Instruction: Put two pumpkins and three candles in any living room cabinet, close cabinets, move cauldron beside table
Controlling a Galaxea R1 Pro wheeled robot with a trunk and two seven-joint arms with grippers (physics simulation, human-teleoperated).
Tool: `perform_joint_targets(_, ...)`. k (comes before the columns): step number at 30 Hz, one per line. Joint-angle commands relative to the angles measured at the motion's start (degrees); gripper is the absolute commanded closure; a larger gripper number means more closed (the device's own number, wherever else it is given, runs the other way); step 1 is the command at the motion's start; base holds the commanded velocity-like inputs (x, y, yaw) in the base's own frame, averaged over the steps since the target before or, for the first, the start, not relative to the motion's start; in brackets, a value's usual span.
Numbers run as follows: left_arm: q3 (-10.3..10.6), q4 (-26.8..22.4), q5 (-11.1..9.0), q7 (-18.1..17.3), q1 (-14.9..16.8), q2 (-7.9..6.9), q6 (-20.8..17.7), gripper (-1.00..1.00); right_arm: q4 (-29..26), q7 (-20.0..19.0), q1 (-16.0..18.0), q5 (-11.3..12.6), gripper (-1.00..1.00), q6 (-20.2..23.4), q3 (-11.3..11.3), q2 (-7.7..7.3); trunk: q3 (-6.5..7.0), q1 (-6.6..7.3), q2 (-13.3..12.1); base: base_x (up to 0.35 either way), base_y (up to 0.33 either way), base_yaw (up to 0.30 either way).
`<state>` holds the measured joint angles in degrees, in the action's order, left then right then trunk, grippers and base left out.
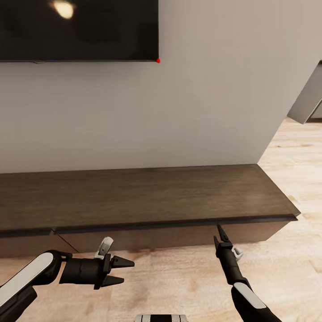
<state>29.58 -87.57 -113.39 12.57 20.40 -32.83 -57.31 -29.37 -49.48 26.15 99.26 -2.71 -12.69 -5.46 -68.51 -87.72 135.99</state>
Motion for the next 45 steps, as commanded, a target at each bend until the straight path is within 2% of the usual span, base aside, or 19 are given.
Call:
perform_joint_targets(1,0.1,-0.1,-0.6,0.5,0.1,-0.04,0.0,-1.00,0.0,-0.2,0.0,0.6,-1.00,-0.2,-0.8,-0.08,-0.23,-0.21,0.4,0.001,0.000,0.000)
perform_joint_targets(6,0.0,-0.3,-0.7,0.5,0.1,-0.04,0.0,-1.00,0.0,-0.2,0.0,0.6,-1.00,0.0,-1.7,-0.08,-0.59,-0.65,1.2,0.000,0.000,0.000)
perform_joint_targets(10,0.0,-0.6,-0.7,0.5,0.0,-0.04,0.0,-1.00,0.0,-0.3,0.0,0.5,-1.00,0.5,-1.8,-0.08,-1.30,-1.53,2.8,0.000,0.000,0.000)
perform_joint_targets(16,0.0,-0.7,-0.7,0.5,0.0,-0.04,0.0,-1.00,-0.3,-1.3,0.0,-2.5,-1.00,1.3,-1.8,-0.08,-1.48,-1.75,3.2,0.000,0.000,0.000)
perform_joint_targets(22,0.0,-0.8,-0.7,0.5,0.1,-0.04,0.0,-1.00,-0.4,-1.6,0.0,-3.3,-1.00,2.2,-1.8,-0.08,-1.48,-1.75,3.2,0.000,0.000,0.000)
perform_joint_targets(45,0.0,-0.7,-0.7,0.5,0.1,-0.04,0.0,-1.00,-0.4,-1.5,0.0,-3.5,-1.00,2.2,-1.8,-0.08,-1.48,-1.75,3.2,0.040,0.000,0.000)
